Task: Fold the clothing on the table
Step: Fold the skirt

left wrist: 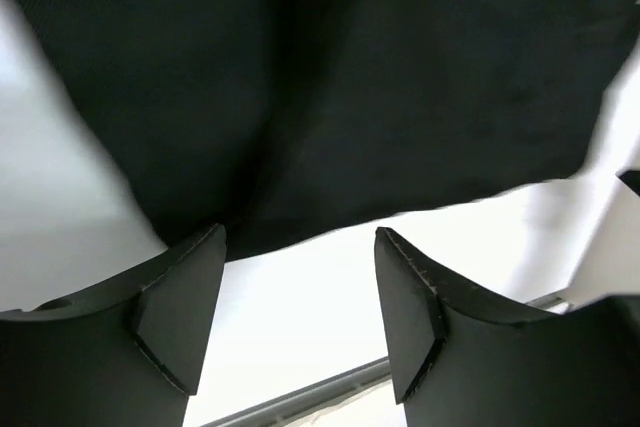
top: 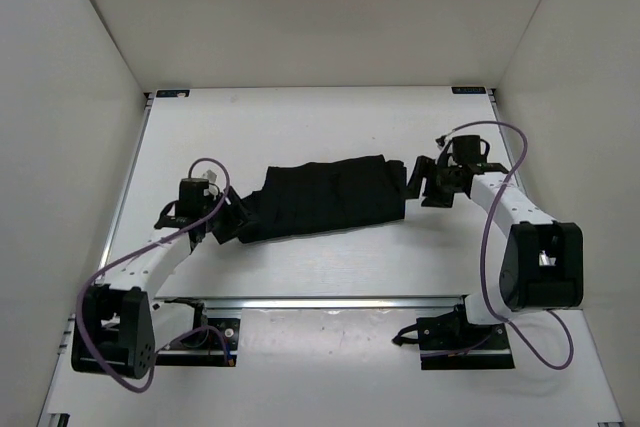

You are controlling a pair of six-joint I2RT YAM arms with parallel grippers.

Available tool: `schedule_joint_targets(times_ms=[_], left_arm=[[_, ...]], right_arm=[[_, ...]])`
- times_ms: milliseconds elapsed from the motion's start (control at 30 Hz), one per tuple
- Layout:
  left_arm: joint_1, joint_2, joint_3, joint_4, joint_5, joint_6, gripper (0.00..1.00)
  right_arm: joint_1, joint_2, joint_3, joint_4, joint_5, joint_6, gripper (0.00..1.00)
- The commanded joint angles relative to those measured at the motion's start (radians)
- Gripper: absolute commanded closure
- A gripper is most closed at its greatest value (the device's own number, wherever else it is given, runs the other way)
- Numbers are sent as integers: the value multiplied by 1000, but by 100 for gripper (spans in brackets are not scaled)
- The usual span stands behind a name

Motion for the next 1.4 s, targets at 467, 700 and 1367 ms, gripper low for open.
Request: schedule_joint_targets(times_ms=[467,700,1367], left_arm=[[-64,159,-161,548,97,-142,78],[-64,4,-206,387,-28,-90,86],[-220,337,-68,458,-122,-91,87]], right_arm=[[-2,19,-187,221,-45,138,37],[6,114,-218,347,-120,230,37],[-80,-86,-203,243,18,153,100]])
